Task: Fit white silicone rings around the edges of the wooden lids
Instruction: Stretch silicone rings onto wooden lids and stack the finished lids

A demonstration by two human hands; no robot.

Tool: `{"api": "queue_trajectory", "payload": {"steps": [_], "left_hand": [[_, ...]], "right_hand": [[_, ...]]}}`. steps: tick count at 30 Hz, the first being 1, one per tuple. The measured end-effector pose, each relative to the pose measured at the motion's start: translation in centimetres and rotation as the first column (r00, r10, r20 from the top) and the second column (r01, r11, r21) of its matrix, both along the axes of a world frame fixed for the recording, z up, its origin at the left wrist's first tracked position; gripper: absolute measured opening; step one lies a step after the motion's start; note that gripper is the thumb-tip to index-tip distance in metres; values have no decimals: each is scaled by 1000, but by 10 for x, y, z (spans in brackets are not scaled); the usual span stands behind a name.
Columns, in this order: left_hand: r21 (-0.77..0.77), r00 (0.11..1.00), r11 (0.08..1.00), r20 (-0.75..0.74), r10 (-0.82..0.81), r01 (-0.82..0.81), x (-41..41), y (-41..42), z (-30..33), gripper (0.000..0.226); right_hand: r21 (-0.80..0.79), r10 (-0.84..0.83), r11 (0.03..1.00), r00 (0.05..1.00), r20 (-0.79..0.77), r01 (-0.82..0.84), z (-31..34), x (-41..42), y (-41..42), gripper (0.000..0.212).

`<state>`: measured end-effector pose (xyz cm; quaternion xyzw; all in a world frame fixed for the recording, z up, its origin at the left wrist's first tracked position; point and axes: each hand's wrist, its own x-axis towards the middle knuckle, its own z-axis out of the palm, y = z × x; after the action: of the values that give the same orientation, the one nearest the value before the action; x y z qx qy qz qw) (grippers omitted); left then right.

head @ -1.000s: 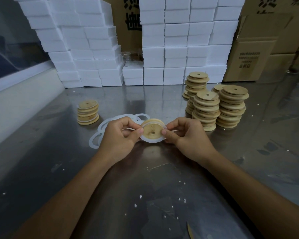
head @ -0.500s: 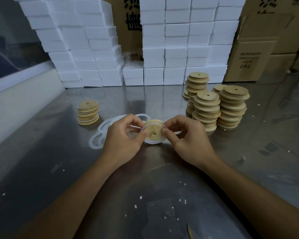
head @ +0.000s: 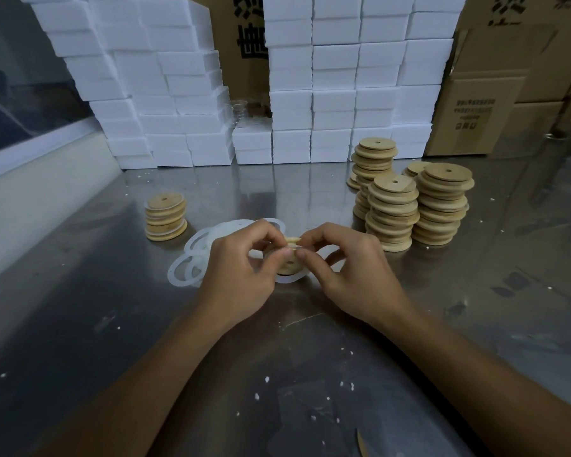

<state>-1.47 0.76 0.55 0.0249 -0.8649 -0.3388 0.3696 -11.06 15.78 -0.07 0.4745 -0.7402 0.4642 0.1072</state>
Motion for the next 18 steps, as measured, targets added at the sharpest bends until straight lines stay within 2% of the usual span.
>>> {"api": "queue_trajectory", "payload": {"steps": [10, 18], "left_hand": [[74, 998, 997, 57, 21, -25, -1, -3, -2, 14], [211, 998, 977, 67, 7, -21, -4, -9, -3, 18]], "right_hand": [[-58, -38, 997, 988, 150, 48, -4, -1, -3, 10], [-71, -16, 997, 956, 292, 38, -4, -4, -2, 12]]}}
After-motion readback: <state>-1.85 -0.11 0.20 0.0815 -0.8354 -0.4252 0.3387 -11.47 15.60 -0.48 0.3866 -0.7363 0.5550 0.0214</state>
